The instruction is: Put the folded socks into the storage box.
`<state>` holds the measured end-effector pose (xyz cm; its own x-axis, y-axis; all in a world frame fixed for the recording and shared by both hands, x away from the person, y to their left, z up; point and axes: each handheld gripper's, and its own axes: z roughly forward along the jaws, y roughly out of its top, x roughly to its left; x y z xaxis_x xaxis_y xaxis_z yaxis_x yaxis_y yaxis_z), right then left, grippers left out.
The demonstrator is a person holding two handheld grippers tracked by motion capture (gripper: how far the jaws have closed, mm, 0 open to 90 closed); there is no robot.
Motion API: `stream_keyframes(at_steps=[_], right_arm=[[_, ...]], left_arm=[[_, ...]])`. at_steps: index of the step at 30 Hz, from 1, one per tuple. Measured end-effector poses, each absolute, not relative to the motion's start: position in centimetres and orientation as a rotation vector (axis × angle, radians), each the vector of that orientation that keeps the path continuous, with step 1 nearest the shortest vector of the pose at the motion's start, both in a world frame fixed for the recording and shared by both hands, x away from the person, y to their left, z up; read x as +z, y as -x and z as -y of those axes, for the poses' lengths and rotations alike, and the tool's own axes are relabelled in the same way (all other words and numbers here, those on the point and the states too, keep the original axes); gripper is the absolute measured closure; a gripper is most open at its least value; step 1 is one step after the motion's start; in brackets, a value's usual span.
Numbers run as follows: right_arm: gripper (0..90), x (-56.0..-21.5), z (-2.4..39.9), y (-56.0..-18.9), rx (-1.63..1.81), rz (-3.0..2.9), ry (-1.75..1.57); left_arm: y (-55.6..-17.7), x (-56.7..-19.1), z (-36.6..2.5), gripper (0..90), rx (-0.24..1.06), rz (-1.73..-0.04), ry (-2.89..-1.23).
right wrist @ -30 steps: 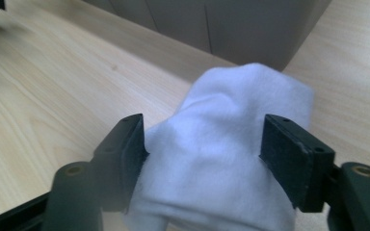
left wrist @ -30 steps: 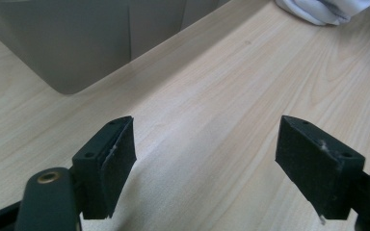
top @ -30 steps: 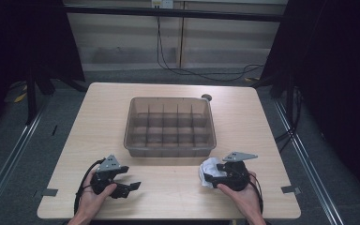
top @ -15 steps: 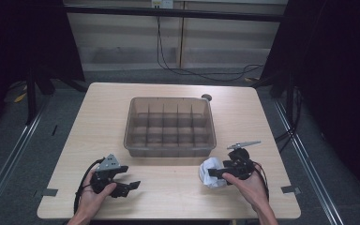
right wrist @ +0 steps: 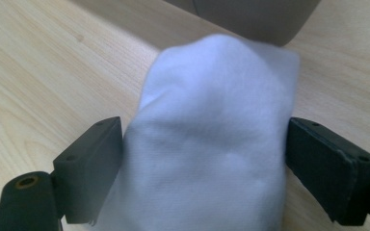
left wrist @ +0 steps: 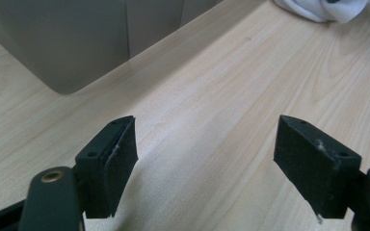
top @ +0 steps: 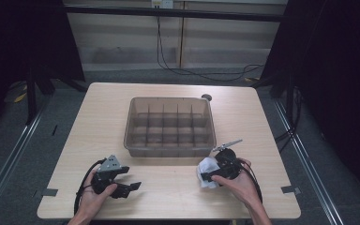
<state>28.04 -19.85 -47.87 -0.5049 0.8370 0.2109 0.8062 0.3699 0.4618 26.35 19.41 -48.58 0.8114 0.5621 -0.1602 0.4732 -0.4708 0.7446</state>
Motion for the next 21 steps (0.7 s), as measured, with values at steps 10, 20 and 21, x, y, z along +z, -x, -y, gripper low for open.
stream_keyframes(at_steps=[10,20,21], right_arm=[[13.5,-48.5,18.3,-27.8,0.706,-2.552,-1.430],[21.4,-48.4,17.9,-27.4,0.616,-2.530,-1.386],[22.7,-48.4,17.9,-27.4,0.612,-2.529,-1.392]], left_arm=[[-26.3,-48.6,-19.4,23.0,0.132,-0.753,-2.154],[-26.3,-48.7,-19.5,23.4,0.153,-0.744,-2.152],[-26.3,-48.7,-19.6,23.6,0.152,-0.748,-2.148]])
